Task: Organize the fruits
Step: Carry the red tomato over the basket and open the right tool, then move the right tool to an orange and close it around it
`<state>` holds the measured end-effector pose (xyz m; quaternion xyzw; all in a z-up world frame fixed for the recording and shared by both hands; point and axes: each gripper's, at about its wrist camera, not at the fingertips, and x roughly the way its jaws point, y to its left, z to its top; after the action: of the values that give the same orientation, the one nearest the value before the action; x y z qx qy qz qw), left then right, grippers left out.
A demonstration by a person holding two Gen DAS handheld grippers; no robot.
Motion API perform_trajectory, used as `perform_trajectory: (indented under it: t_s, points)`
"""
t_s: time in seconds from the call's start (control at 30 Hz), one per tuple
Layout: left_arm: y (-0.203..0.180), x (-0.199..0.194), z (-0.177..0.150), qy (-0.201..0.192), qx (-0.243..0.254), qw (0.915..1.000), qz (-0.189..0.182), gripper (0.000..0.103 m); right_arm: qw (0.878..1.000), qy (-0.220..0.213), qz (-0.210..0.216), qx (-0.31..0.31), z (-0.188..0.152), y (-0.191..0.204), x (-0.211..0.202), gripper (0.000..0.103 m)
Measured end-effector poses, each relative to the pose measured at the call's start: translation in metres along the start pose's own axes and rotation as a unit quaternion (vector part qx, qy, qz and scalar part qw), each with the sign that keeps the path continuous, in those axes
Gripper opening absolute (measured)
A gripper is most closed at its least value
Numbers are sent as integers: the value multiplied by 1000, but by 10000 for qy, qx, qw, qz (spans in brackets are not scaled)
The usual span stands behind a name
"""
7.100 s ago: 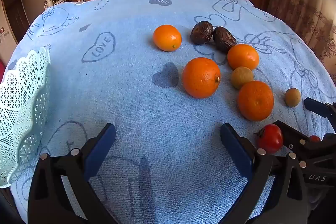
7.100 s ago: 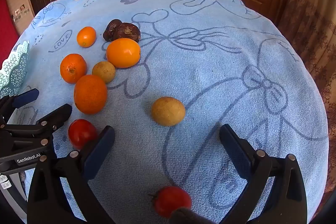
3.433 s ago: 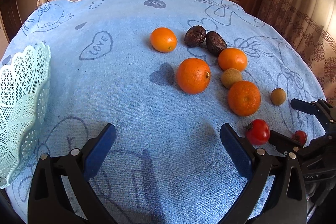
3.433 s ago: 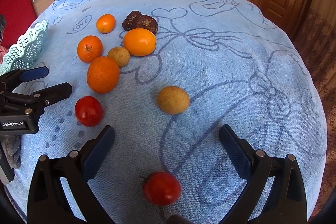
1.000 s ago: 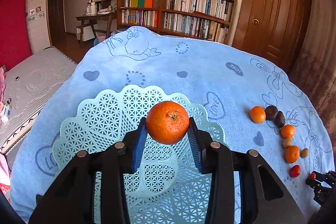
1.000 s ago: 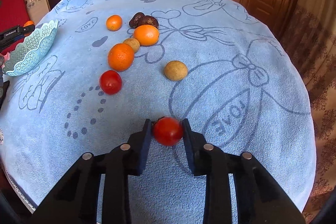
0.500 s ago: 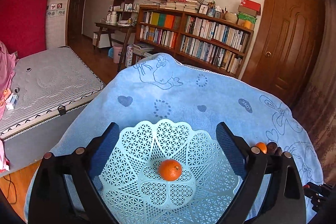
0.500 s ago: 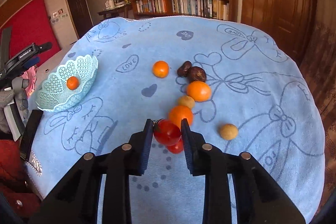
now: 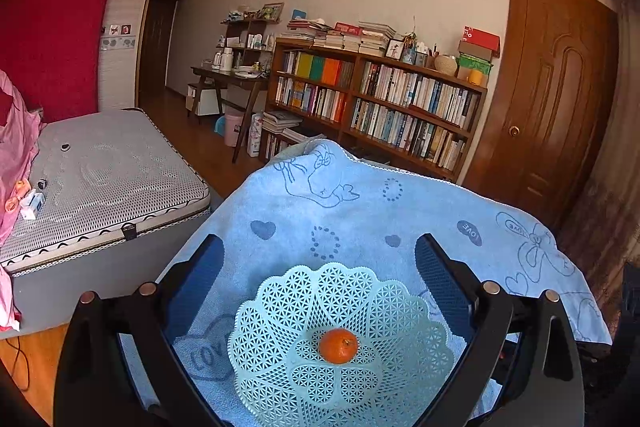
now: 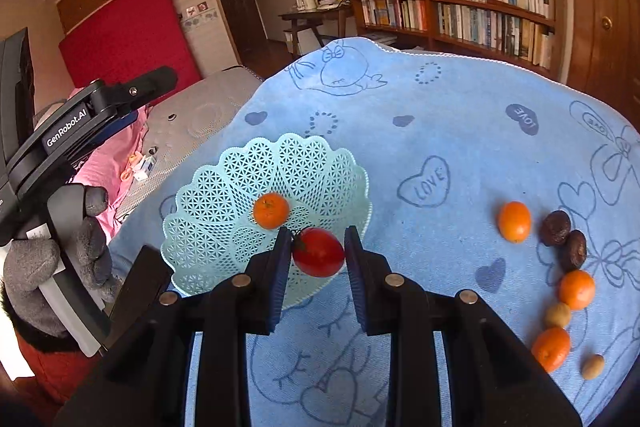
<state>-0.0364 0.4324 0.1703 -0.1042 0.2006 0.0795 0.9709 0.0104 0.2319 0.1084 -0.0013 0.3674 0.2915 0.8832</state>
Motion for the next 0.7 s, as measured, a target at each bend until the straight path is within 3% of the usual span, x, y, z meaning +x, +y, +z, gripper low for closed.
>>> perform_trajectory:
  t_s: [0.17,0.2,0.23,0.3,0.7]
  points:
    - [4,1,1,-4,-98,10000,-8,98,9998,131,136,79,6,12,23,30]
    - [5,1,1,-6,-118,9999,-5,98,9997,133,157,107,6,13,25,37]
    - [6,1,2,-9,-143,9999,-4,99,9997,110,165,152,6,13,25,54]
    - [8,1,2,-18,-187,9998,-18,100,9996,19,134,230,5,10,22,64]
    - [-1,7,-4,115,-168,9996,-187,100,9970,-220,-131,732,-8,-27,-5,68]
